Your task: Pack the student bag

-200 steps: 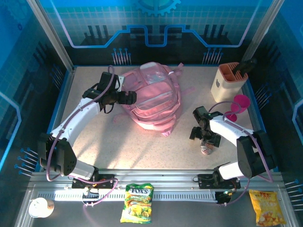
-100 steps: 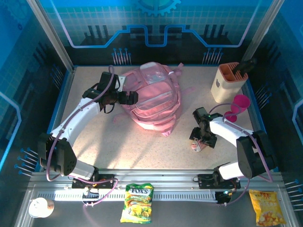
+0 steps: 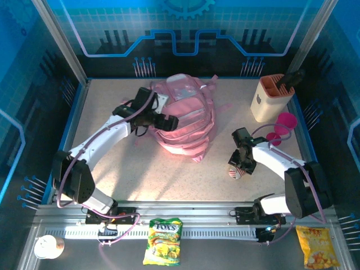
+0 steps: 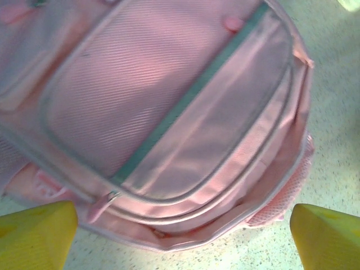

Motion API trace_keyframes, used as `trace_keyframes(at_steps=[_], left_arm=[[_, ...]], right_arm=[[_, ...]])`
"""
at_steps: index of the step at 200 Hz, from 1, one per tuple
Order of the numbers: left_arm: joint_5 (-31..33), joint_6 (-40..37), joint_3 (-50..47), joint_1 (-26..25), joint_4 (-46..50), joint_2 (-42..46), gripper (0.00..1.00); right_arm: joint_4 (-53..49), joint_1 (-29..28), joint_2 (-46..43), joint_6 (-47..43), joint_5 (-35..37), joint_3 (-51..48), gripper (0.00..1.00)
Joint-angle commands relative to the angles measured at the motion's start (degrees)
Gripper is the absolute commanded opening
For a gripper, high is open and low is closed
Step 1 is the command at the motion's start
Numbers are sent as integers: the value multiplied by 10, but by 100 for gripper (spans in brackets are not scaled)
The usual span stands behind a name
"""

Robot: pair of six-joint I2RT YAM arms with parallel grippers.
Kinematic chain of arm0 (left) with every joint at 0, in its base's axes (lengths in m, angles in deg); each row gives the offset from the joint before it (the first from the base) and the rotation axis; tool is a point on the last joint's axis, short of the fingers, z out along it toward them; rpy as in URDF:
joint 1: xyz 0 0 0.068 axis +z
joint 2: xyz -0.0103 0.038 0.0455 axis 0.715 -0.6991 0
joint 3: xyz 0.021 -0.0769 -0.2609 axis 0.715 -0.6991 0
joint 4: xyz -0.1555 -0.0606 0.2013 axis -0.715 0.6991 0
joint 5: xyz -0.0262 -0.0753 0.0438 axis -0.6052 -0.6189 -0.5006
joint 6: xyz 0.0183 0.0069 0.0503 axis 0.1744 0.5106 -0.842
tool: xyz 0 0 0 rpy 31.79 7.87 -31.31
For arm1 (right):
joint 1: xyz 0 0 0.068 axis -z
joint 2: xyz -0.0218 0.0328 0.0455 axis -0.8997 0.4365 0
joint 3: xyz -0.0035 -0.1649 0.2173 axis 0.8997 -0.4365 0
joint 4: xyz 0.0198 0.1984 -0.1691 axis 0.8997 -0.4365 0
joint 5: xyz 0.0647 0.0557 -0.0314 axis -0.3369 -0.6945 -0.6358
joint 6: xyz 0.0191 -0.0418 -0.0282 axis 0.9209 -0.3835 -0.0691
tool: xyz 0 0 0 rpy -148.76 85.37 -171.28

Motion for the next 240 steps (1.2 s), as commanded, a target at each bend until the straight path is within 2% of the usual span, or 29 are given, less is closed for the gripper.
trace_keyframes(at_steps=[1, 51, 75, 105, 135, 156, 192, 240], left_arm=[[26, -58, 44, -29, 29, -34, 94], [32, -129, 108, -69, 64, -108, 86], [25, -159, 151, -82, 90, -154, 78], [72, -175, 216, -84, 122, -219, 68], [64, -209, 265, -85, 160, -269, 70], [85, -224, 317, -85, 205, -313, 70], [111, -206, 360, -82, 222, -339, 49], [28, -151, 374, -46, 212, -316, 27]], right_arm=[[26, 7, -31, -8, 3, 5, 46], [61, 8, -76, -21, -11, 16, 46], [68, 8, -71, -22, -23, 30, 46], [78, 8, -70, -22, -34, 36, 47], [84, 8, -73, -22, -34, 39, 47], [89, 8, -72, -21, -38, 40, 47], [93, 8, -71, -19, -40, 43, 47], [97, 8, -73, -18, -45, 42, 47]])
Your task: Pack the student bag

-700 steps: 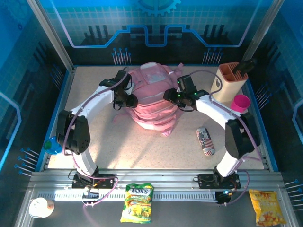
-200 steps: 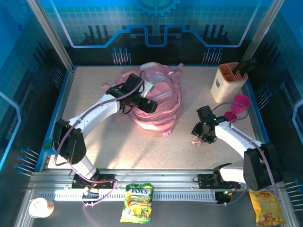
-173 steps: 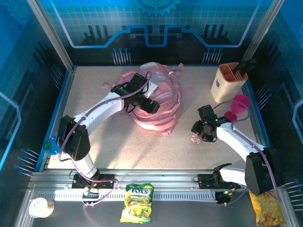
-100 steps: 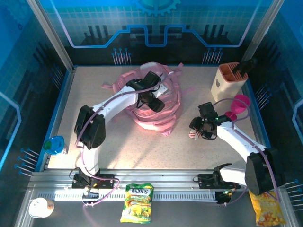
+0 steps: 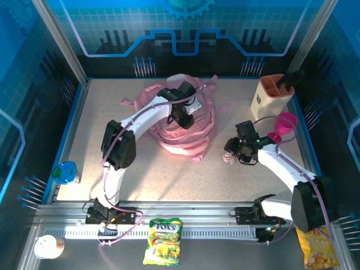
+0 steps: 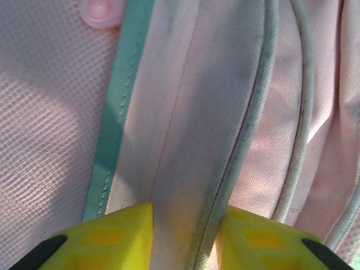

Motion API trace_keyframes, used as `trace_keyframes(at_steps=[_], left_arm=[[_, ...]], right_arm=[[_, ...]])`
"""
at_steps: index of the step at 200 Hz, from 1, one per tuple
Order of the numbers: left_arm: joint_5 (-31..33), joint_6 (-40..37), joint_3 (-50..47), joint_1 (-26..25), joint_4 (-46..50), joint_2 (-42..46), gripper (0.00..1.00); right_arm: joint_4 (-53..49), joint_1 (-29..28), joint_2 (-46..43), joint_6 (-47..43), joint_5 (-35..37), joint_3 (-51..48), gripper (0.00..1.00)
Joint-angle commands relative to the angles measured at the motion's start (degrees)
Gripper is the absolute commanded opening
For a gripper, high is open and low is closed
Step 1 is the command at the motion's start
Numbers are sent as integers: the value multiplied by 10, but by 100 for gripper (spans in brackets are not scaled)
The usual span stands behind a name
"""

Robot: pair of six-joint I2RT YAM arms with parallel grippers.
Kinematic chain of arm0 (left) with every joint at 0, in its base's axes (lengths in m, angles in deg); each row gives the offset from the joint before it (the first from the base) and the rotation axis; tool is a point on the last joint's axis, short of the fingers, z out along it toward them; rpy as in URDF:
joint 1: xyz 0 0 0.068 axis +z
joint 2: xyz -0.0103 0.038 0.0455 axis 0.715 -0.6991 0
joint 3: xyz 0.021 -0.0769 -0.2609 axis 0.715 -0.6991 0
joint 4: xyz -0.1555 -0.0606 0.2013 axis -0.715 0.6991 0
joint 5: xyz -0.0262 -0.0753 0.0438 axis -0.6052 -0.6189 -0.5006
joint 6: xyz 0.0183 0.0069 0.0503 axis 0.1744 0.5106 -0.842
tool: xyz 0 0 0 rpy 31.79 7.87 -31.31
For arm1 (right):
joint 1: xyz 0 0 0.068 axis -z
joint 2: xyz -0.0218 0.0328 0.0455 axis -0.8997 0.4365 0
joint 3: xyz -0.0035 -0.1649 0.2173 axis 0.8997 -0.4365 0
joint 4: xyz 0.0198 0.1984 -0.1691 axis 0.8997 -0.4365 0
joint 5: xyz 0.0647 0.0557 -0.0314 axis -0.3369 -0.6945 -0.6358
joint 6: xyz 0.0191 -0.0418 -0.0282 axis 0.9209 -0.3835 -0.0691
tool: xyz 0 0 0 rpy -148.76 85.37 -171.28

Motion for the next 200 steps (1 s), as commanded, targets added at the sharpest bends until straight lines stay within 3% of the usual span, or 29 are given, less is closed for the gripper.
trace_keyframes(at_steps=[1, 34, 77, 141, 200], left_arm=[[-38, 35, 15, 30, 1, 18, 27], [-108, 60, 19, 49, -11, 33, 12], [-142, 77, -16, 51, -81, 90, 2], [-210, 139, -59, 48, -210, 154, 2], [-177, 169, -43, 47, -225, 142, 0]], right_arm=[[12, 6, -5, -3, -7, 18, 47], [27, 6, -12, -1, -17, 18, 47], [134, 2, -16, -13, -100, 4, 47], [226, -43, 69, -4, -169, 126, 47], [276, -81, 185, 63, -216, 234, 47]])
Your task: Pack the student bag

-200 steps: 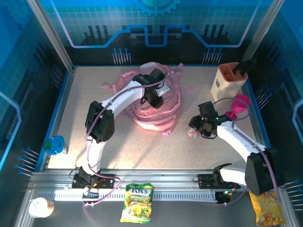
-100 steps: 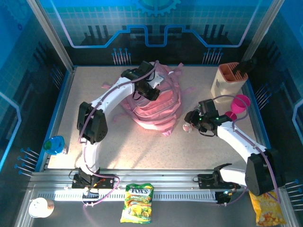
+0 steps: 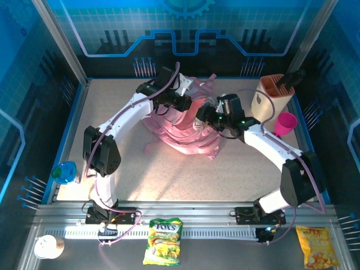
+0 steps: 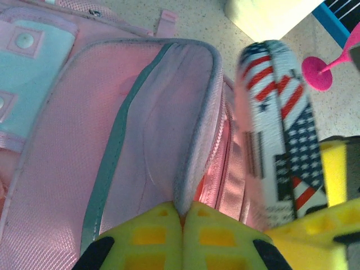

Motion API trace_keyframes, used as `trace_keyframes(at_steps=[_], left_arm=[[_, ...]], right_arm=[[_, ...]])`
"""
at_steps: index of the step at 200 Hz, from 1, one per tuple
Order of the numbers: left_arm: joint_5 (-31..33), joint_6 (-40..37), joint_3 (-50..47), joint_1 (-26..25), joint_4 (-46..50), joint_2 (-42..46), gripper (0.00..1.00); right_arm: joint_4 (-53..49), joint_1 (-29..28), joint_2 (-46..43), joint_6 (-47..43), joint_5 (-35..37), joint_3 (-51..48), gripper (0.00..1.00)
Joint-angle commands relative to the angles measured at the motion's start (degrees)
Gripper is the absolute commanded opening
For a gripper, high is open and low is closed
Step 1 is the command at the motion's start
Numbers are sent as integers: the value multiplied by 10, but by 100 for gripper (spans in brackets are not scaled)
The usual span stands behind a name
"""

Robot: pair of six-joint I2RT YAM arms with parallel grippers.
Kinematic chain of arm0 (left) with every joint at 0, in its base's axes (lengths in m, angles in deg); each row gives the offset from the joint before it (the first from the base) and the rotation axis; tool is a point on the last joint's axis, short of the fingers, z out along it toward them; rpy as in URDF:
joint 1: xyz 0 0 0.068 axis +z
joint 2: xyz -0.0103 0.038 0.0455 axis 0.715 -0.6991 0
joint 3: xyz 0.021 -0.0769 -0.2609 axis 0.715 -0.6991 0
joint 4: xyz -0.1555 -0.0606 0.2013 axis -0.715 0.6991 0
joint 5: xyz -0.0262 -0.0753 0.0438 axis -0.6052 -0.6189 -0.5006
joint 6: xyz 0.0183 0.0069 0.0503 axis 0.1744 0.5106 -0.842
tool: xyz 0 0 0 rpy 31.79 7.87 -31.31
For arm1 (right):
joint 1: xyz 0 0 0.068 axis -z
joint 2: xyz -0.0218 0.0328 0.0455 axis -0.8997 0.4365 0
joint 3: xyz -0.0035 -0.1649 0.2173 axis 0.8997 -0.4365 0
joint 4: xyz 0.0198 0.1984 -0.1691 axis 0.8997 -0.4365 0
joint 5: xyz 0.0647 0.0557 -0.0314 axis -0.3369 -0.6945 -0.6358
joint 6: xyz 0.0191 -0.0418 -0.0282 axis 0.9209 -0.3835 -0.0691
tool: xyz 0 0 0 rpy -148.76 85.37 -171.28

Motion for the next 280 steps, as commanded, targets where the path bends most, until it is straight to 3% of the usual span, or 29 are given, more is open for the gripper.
trace_keyframes(at_steps=[1, 99, 130, 165, 199, 221, 280], left_arm=[[-17, 20, 18, -5, -61, 26, 0], [-9, 36, 16, -4, -59, 32, 0], [-3, 41, 11, -4, -59, 34, 0], [-2, 39, 5, -4, -55, 38, 0], [0, 40, -4, -4, -58, 39, 0], [-1, 41, -7, -4, -57, 39, 0], [-3, 43, -19, -4, -56, 42, 1]], right_arm=[[33, -9, 34, 36, -26, 40, 47], [-36, -12, 97, 84, 47, 96, 47], [10, -8, 115, 98, 45, 94, 55], [31, -6, 106, 91, 49, 82, 72], [41, -4, 70, 87, 39, 40, 75], [37, -5, 48, 87, 28, 13, 70], [29, -13, 66, 90, 14, 13, 44]])
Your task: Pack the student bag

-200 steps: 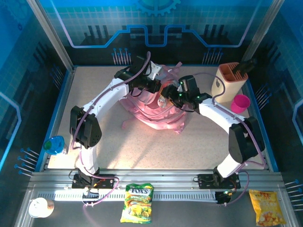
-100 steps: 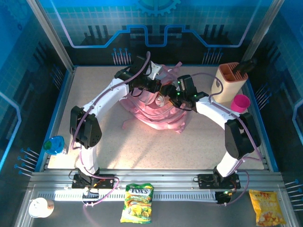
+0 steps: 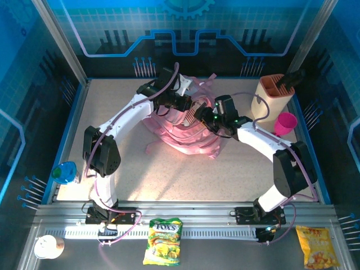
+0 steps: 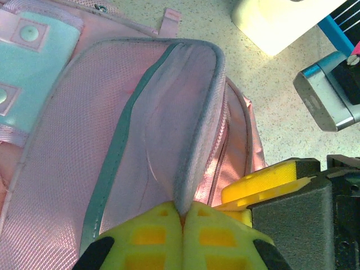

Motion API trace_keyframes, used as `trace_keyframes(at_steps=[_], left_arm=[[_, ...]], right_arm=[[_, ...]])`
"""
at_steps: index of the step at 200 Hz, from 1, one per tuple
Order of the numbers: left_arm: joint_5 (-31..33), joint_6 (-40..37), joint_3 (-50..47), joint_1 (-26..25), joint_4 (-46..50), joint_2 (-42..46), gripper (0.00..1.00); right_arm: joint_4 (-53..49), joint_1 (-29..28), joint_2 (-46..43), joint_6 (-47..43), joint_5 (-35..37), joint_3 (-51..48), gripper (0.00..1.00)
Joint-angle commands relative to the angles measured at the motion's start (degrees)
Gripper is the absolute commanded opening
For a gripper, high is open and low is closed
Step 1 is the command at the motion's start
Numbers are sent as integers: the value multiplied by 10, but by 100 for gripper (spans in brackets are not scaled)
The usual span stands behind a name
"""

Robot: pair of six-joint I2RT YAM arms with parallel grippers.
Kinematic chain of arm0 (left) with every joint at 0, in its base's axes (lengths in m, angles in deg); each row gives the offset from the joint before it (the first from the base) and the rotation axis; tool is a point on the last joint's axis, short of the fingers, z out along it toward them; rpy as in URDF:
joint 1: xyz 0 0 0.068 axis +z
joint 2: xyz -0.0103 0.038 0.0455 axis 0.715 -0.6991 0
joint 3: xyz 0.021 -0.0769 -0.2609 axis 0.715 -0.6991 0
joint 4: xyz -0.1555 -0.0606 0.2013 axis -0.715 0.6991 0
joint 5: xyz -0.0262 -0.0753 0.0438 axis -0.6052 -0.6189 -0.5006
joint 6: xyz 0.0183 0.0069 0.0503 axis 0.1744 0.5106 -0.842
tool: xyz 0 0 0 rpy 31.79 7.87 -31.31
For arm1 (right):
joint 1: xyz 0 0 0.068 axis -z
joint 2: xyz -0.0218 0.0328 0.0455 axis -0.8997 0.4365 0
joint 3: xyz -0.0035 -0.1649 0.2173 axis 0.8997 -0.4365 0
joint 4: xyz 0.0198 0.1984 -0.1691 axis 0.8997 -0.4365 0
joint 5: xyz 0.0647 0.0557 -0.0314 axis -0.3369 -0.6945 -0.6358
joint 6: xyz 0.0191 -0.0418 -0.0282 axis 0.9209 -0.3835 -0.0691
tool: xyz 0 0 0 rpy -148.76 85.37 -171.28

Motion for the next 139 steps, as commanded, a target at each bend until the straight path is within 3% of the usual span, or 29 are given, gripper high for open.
trace_keyframes(at_steps=[1, 34, 82, 139], left_arm=[[-14, 13, -3, -3, -37, 39, 1], [-16, 11, -5, -3, -31, 43, 1], [-24, 13, -8, -3, -28, 45, 2], [-4, 35, -11, 0, -36, 48, 2]], right_arm=[[0, -5, 16, -1, -11, 17, 43], [-9, -6, 53, -3, 4, 52, 35], [-5, -9, 121, -1, -3, 107, 34], [176, -11, 203, 32, -49, 131, 24]])
